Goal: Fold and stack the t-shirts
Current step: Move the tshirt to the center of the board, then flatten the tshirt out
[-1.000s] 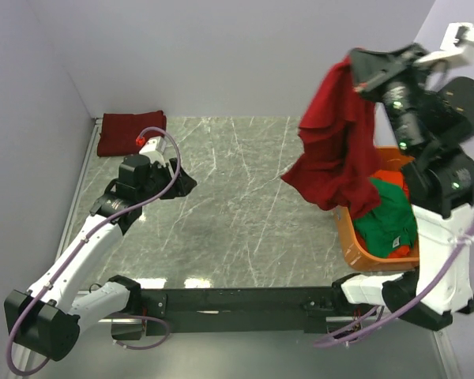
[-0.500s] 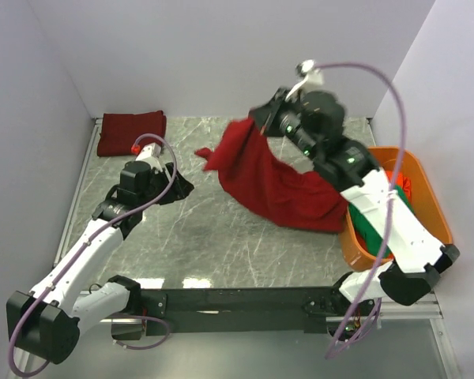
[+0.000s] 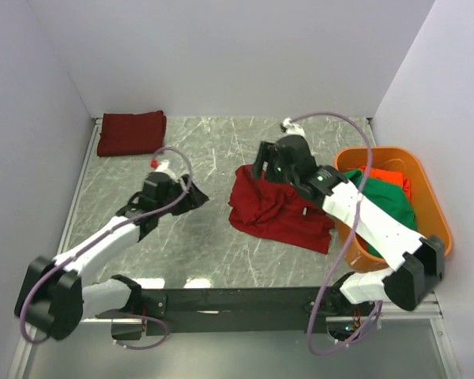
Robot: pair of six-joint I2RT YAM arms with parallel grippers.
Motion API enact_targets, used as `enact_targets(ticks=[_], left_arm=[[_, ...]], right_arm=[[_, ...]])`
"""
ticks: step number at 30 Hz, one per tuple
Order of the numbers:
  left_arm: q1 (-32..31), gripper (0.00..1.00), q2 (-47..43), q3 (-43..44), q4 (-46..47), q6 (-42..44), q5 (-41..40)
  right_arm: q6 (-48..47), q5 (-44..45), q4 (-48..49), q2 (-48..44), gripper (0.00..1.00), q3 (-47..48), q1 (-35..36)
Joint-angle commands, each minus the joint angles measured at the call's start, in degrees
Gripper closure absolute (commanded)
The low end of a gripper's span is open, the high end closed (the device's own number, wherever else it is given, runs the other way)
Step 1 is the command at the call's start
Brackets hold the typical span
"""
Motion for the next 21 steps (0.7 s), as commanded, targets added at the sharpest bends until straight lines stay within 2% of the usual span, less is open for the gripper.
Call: enact_targets(ticks=[1,5,10,13,18,21], left_arm=[[-5.4,0.28,5.0,3.3,5.3,-0.8,-5.4],[-8.3,0.28,14.6,5.9,9.0,-1.6,-7.3],[-10.8,0.32,25.4,11.3,12.4,-0.9,-7.3],[-11.2,0.36,30.9,13.4,15.6,-1.0,-3.8],[-12.0,0.45,36.1,16.3,14.7,-2.0,-5.8],[-12.1,0.57,37.9,17.4,14.1,-2.2,-6.7]], right_arm=[[3.6,9.7,-2.0,-7.7,0.25,-4.0,-0.2],[7.7,12.0,-3.5,-14.4,0.26,-13.8,-0.2],[11.7,11.9,-4.7,-18.1,0.28,-22.1,-0.2],[13.2,11.6,-3.8,-19.9,0.29,-26.9,-0.3],[14.3,11.9,-3.7,-21.0,0.30,-30.4,-0.2],[14.5,11.7,-3.3,-20.7,0.30,-31.1,-0.3]])
